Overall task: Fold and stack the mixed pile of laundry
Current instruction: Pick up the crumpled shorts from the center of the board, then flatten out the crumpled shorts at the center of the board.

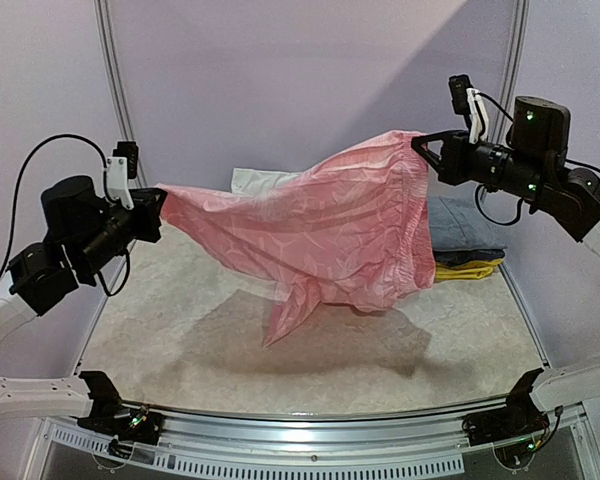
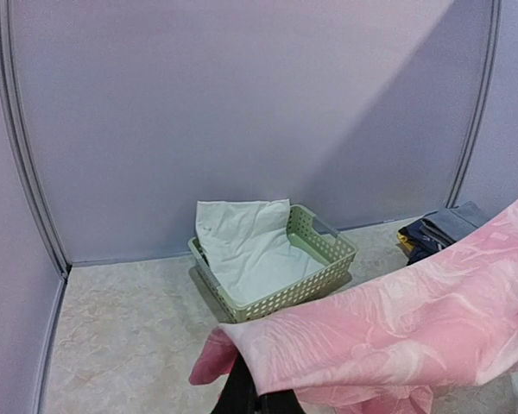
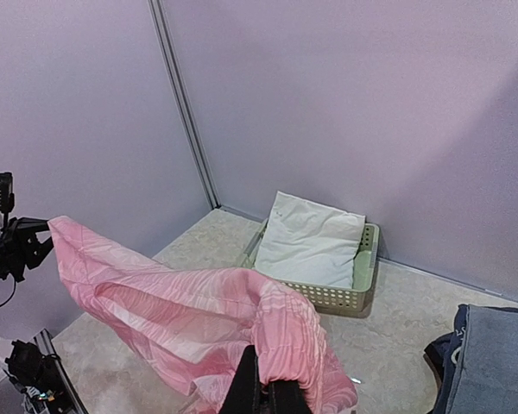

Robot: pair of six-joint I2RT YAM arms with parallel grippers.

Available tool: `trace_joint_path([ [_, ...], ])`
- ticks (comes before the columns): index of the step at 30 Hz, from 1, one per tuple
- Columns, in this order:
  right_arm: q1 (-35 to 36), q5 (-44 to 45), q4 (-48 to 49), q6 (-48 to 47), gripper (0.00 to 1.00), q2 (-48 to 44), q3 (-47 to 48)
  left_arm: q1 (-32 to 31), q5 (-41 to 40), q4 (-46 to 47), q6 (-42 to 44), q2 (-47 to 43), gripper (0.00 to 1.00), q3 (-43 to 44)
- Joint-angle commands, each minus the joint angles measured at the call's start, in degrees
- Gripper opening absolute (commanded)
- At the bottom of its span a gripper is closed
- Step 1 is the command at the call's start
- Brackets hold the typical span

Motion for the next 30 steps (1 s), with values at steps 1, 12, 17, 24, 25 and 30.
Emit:
trace_joint_path([
  [1, -0.45, 0.6, 0.89, -1.14, 0.01, -2.3, 1.72, 0.66, -3.14, -7.61, 2.43, -0.84, 0.0, 3.73],
  [12, -0.43, -13.67, 0.27, -1.85, 0.03, -1.98, 7.53, 0.67, -7.09, -13.29, 7.44, 0.93, 0.0, 20.84],
  [17, -0.42, -21.67, 0.52, 0.76, 0.03, -0.12, 13.89, 0.67, -7.9, -14.56, 11.41, 1.84, 0.0, 29.13],
  [24, -0.34, -30.04, 7.01, 9.21, 0.0, 2.93, 21.45, 0.67, -8.4, -18.59, 15.72, 3.51, 0.0, 43.77],
  [25, -0.3, -30.15, 6.47, 10.97, 0.0, 3.84, 23.83, 0.67, -8.71, -19.01, 16.48, 3.53, 0.0, 45.65],
  [30, 2.37, -32.21, 4.38, 15.42, 0.0, 11.34, 32.03, 0.67, -10.53, -20.49, 19.6, 3.41, 0.0, 52.69],
])
